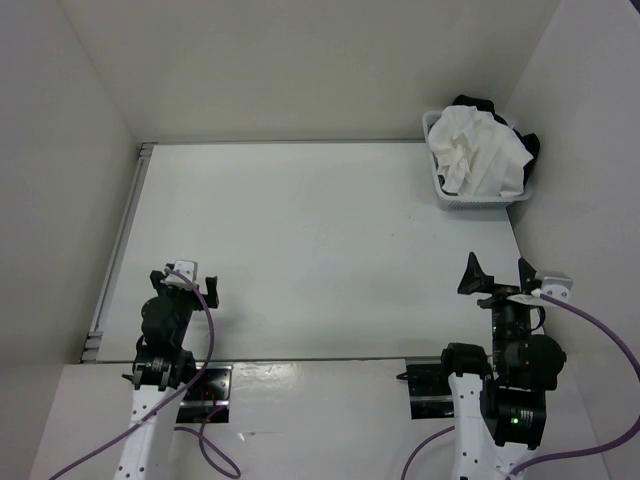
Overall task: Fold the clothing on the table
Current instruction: Grab the skirt from the pile
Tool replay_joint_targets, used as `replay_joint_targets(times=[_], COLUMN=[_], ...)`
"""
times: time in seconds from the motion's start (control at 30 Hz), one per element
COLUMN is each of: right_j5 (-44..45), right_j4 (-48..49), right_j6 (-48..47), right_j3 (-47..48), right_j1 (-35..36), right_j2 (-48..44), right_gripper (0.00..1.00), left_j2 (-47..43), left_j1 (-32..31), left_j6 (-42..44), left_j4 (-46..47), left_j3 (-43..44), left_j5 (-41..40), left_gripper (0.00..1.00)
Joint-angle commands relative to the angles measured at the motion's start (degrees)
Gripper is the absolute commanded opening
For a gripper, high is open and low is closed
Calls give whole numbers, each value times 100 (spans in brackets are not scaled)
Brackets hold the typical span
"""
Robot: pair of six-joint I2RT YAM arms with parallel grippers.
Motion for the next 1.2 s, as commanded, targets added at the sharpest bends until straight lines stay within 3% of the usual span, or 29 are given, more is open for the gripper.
replay_joint_targets(times=[0.0,0.7,0.9,0.97,1.07,1.17], right_j5=[-267,-205,-214,-328,-723,-847], right_j4=[-43,9,62,62,-130,-840], right_j6=[-154,-154,-154,-216,-356,-356], right_j3=[-42,-42,81,326,1115,2755], right_j1=[51,51,165,114,-1,-1], right_j2=[-254,-219,931,1747,3065,4445], right_gripper=[98,98,98,98,98,98], left_j2=[-798,-798,-798,-798,-798,-798], left_j1=[38,38,38,38,38,38], left_j6=[-99,-99,-99,-99,-99,-99], left_j4=[278,278,278,278,278,278], left_j3=[-244,-244,-244,-244,-244,-244], left_j5=[12,12,12,12,12,12], left_gripper=[100,100,100,100,100,100])
